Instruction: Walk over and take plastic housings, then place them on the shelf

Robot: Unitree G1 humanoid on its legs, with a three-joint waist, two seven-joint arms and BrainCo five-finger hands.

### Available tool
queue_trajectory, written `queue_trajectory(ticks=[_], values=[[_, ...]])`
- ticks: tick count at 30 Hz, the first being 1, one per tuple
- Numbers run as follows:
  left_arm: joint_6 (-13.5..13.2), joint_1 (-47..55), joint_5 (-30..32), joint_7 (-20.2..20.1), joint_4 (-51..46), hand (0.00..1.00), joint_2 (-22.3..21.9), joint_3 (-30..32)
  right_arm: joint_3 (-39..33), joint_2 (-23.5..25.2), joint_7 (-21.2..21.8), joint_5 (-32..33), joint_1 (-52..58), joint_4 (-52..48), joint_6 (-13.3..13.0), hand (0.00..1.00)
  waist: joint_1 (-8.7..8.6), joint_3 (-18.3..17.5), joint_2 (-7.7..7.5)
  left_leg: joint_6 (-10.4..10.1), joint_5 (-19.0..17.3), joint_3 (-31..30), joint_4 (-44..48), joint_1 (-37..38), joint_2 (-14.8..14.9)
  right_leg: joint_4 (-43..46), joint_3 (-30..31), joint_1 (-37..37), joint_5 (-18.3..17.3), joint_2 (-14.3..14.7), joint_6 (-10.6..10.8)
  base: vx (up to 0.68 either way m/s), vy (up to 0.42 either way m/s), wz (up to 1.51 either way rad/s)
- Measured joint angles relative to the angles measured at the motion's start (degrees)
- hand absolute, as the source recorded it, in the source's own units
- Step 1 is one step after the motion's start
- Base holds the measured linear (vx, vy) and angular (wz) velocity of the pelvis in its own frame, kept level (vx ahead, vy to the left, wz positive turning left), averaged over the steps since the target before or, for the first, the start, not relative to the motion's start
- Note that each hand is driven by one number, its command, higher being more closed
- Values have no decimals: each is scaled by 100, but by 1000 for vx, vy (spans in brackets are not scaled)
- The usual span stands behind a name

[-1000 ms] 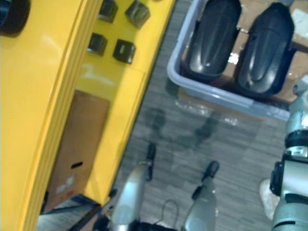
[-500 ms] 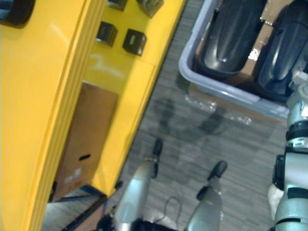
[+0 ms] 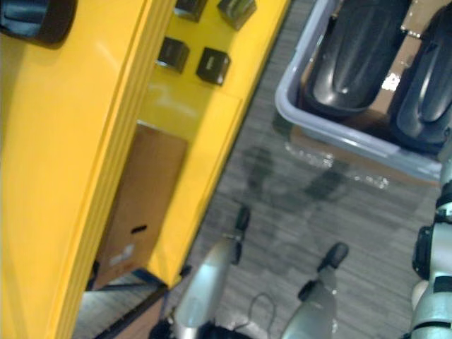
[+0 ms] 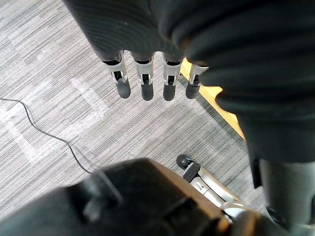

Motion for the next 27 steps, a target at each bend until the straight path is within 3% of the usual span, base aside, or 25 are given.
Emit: queue_trajectory(ticks=[1,7,11,17,18,23,27], values=[[1,0,-2,1,6,0,0,-24,28,-28,23,-4,-6,20,1,100,14,-20,28,0,0,-8,-11,2,-1,0,-8,0,0,0,0,-37,0,2],[-5,0,-28,-4,24,0,0,-82,292,-226,201,-249,-115,62,177,100,31,-102,143,-30,50,-28,-147,34,-5,-12,-27,-12,0,-3,-1,-32,-5,1],[-14,0,-183,-23,39,0,-10,-204,501,-463,427,-594,-137,68,442,100,34,-152,211,-44,92,-50,-220,35,-3,-30,-46,-30,0,4,-1,-6,-3,1],[-107,0,-205,-21,39,0,-9,-238,725,-530,870,-1021,-261,193,749,100,33,-156,217,-45,92,-58,-222,68,0,-30,-46,2,-1,9,-3,-18,1,0],[-183,0,-201,-9,36,0,-9,-243,787,-524,1018,-1031,-268,191,814,100,40,-156,217,-45,92,-60,-226,85,4,-28,-46,18,-3,13,-6,-34,-1,0],[-1197,-66,-208,359,-67,0,-8,-267,1170,-463,1291,-1607,-270,193,1137,100,46,-156,217,-50,95,-93,-231,142,6,-14,-79,102,-14,22,-25,-40,1,3],[-1666,-96,149,721,-538,0,-8,-275,1168,-424,1281,-1817,-268,212,1228,100,41,-140,194,-49,102,-107,-231,238,5,11,-100,195,-30,22,-51,-14,2,2]])
